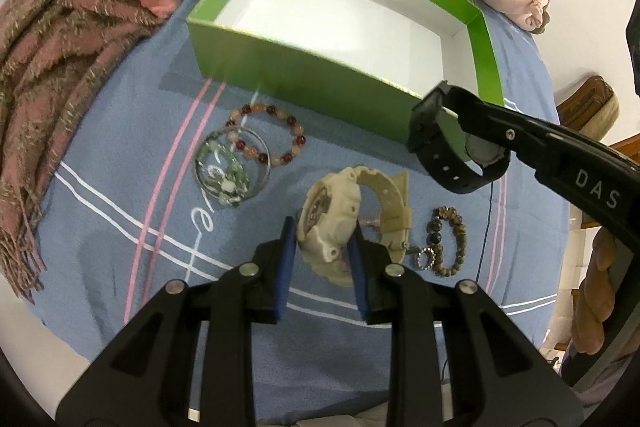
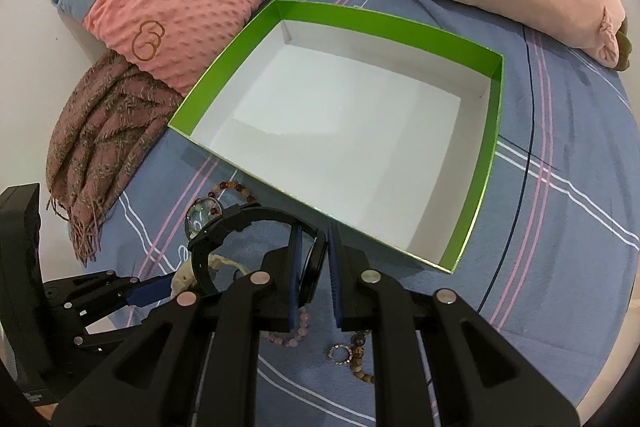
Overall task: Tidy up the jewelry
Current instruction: 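Lift both watches and carry them over the green box, then open both tools to drop the watches into the box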
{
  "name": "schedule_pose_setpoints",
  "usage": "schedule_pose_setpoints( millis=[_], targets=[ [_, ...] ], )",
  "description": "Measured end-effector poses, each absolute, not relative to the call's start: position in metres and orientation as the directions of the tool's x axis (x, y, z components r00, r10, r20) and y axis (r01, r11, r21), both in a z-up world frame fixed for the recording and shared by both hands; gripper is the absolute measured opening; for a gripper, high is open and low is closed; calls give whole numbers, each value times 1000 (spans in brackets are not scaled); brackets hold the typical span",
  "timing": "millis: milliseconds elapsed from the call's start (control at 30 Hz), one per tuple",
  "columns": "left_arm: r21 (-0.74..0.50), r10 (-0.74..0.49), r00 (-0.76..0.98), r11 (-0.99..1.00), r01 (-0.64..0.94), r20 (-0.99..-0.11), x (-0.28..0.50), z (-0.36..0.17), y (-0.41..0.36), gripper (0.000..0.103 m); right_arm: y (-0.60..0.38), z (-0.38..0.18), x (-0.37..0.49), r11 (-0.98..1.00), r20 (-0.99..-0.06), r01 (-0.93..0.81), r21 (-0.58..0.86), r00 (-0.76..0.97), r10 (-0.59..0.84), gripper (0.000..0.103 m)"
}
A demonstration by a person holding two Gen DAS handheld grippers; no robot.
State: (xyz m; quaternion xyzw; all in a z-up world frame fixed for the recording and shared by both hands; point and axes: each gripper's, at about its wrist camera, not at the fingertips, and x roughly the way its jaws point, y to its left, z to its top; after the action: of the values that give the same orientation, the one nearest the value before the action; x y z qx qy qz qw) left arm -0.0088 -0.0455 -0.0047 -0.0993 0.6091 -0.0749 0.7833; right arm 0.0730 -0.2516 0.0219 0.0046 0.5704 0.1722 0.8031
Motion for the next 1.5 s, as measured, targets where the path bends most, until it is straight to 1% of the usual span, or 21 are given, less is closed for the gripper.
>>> schedule_pose_setpoints(
  millis=[200,300,433,600,733,967,1067,1267,1300,1500],
  targets=[
    [-257,-239,321,966,-16,-917,5,26,-27,26,-266,39,89,953,-891,-240,187,367,268,13],
    [-242,-219,363,970,-19,-906,20,42,-20,26,-274,45,101,959,-878,-218,182,403,259,13],
    [-234,-198,397,971,-43,-896,49,57,-12,26,-281,46,117,965,-869,-193,180,428,248,13],
    [-224,-193,422,974,-26,-886,89,67,-15,26,-288,44,136,972,-865,-170,161,449,222,13],
    [-227,-197,403,974,-25,-894,115,51,-20,26,-289,35,147,978,-872,-167,122,454,186,13],
    [-200,-190,311,980,-3,-931,148,4,-43,26,-285,-16,161,982,-918,-152,110,363,159,13],
    [-195,-189,281,981,7,-941,154,-10,-49,26,-284,-28,163,983,-926,-145,114,343,158,13],
    [-182,-179,247,983,11,-952,162,-27,-53,26,-283,-43,163,985,-935,-145,94,327,137,13],
    [-180,-177,242,984,10,-954,163,-29,-53,26,-281,-43,163,986,-935,-150,76,334,123,13],
    [-168,-166,224,986,6,-960,167,-40,-55,26,-276,-44,166,985,-936,-154,75,330,123,13]
  ],
)
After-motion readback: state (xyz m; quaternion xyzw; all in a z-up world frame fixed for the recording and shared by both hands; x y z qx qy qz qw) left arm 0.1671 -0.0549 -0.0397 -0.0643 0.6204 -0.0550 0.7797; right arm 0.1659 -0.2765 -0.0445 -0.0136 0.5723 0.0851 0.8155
